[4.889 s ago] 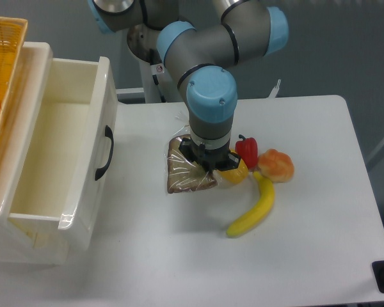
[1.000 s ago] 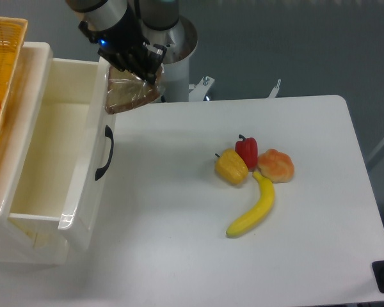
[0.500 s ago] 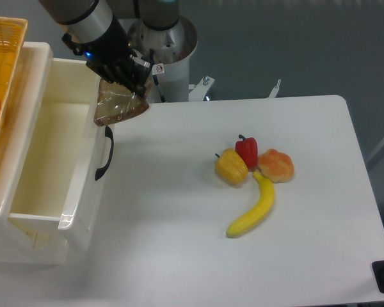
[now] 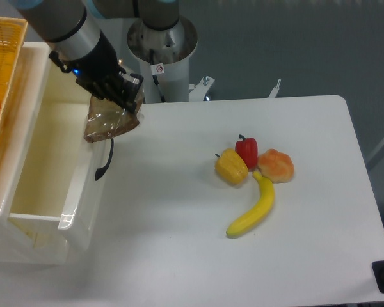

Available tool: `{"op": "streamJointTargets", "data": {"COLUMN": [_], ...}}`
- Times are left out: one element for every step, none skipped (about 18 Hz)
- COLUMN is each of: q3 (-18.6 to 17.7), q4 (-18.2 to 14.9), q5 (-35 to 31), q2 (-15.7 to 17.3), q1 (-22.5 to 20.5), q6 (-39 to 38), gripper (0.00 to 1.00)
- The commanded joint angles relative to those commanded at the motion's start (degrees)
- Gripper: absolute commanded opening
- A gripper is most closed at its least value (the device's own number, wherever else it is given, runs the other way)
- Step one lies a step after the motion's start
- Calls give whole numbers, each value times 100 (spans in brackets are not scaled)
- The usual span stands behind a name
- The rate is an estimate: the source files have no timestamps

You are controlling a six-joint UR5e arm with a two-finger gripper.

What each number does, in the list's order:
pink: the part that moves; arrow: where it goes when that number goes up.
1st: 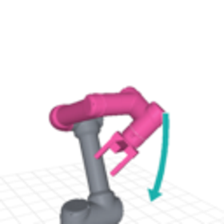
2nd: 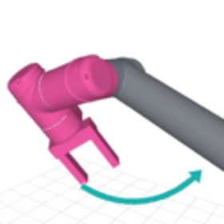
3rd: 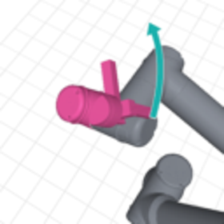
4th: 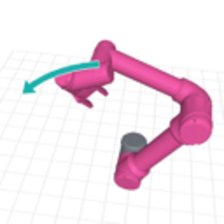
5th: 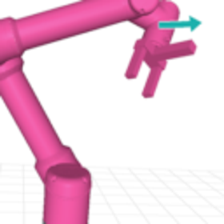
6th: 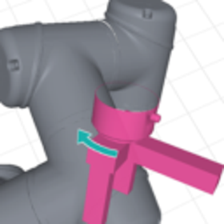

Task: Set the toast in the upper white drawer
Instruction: 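Lower the bagged toast down into the white drawer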

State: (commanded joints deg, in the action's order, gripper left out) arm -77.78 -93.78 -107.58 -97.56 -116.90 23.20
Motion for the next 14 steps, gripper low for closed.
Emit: {"op": "streamJointTargets", "data": {"q3": [0,0,-9,-9,-17,-18,-18,-18,-18,-26,-26,-35,-35,-35], "q4": [9,0,0,0,9,9,0,9,9,0,0,9,9,9], "q5": [9,9,9,-9,-26,-9,9,9,9,9,9,9,17,18], "q2": [9,26,26,18,9,0,0,-9,-9,-17,-26,-26,-44,-61], "q1": [17,35,53,96,123,141,141,193,220,229,263,290,290,325], "q6": [0,0,0,0,0,-9,0,0,-9,0,-9,-9,-9,-9], "gripper": [4,4,4,4,4,5,5,7,7,7,7,7,7,7]}}
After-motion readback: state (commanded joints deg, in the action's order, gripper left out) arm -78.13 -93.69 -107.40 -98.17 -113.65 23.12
